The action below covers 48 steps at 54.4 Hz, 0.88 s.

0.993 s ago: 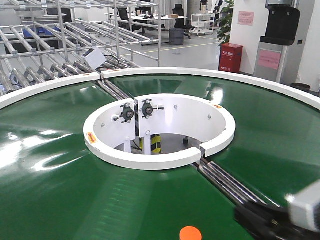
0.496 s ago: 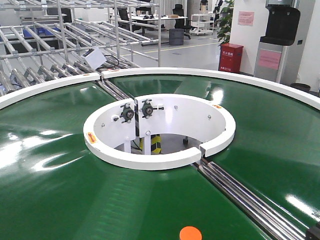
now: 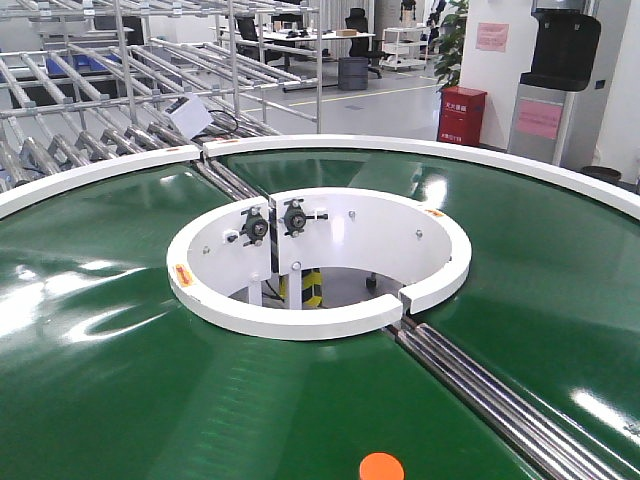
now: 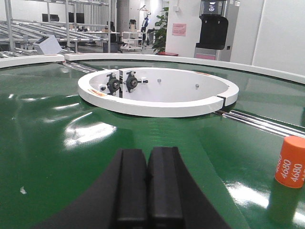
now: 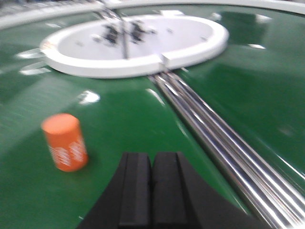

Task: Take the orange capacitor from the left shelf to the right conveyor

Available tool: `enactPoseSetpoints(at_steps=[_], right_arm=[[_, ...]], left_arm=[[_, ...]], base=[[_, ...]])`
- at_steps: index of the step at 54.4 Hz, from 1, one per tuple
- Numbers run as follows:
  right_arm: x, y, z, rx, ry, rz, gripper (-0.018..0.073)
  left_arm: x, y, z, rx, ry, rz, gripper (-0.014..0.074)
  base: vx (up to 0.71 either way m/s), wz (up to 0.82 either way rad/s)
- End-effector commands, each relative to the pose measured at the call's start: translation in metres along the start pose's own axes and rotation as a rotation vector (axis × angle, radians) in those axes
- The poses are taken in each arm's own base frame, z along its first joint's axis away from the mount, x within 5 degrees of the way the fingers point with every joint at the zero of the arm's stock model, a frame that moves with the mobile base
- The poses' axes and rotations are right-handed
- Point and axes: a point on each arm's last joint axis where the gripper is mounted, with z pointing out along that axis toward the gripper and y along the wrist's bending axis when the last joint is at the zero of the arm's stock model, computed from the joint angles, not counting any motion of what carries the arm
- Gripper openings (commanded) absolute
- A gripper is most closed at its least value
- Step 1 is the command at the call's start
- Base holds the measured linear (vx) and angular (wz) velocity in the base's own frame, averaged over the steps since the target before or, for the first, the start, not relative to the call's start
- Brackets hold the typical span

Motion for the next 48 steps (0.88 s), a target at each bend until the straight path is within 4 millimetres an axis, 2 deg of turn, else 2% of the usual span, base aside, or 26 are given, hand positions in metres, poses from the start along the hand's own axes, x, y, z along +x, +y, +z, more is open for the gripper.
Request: enactPoseSetpoints(at_steps=[1,5,9,48], right_arm=[[0.004,-0.003,-0.005,0.035,-0.17,-0.018,-0.0012],[0.022,-0.004,-0.007,0.04,-0.248,0.01,-0.0012],[0.03,-0.005,-0.01,0.048,-0.281,0.033,-0.0012],[0.03,-0.005,-0.01,0.055,-0.267,0.032,-0.0012]], left_arm=[[-0.018,-0.002,-0.002,0.017,-0.115,-0.011,-0.0006],[-0.018,-0.002,-0.002,0.017,-0.115,-0.011,-0.0006],[-0.018,-0.002,-0.002,0.017,-0.115,-0.011,-0.0006],[-0.018,-0.002,-0.002,0.017,-0.116,-0.011,-0.0006]], base=[[0.0,0.0],[0.0,0.0],[0.0,0.0],[0.0,0.0]])
